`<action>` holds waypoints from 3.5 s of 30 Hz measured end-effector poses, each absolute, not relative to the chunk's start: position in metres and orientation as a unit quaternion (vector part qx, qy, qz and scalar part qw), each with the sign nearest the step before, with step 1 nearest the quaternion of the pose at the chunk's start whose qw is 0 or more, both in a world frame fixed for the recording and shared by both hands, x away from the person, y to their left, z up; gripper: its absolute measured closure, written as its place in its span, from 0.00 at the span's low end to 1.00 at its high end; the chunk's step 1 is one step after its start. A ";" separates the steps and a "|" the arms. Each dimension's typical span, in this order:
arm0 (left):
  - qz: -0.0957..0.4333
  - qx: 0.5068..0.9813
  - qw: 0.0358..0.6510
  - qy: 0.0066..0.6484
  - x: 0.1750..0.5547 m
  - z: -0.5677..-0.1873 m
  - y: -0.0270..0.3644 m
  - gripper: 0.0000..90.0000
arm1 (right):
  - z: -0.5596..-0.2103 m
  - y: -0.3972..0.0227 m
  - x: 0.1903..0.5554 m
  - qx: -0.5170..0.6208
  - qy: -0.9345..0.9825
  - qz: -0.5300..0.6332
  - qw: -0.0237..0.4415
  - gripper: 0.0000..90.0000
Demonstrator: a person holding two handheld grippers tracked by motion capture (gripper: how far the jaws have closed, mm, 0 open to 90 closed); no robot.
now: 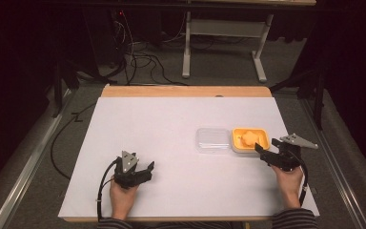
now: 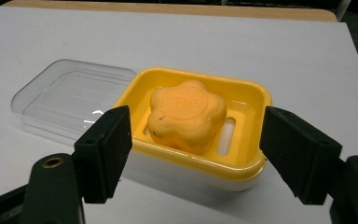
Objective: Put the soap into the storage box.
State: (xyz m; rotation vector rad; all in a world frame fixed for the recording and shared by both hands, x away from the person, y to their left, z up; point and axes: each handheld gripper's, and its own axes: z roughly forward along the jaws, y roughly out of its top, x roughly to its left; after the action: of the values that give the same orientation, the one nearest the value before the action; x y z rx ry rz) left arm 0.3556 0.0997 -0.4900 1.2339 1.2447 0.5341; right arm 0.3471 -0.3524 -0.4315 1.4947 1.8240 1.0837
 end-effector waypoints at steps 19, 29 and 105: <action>0.232 0.534 0.609 0.538 0.355 -0.490 0.100 0.25 | -0.439 -0.349 0.320 0.540 0.672 0.428 0.273 0.25; 0.232 0.534 0.610 0.538 0.355 -0.490 0.100 0.25 | -0.441 -0.347 0.313 0.536 0.671 0.436 0.269 0.25; 0.231 0.531 0.612 0.538 0.355 -0.490 0.100 0.25 | -0.459 -0.282 0.304 0.476 0.747 0.394 0.245 0.28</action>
State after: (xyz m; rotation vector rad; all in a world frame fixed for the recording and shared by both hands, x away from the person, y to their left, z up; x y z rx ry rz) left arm 0.3551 0.0998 -0.4897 1.2259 1.2409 0.5320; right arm 0.3036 -0.2820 -0.4590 1.2991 2.0382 1.0761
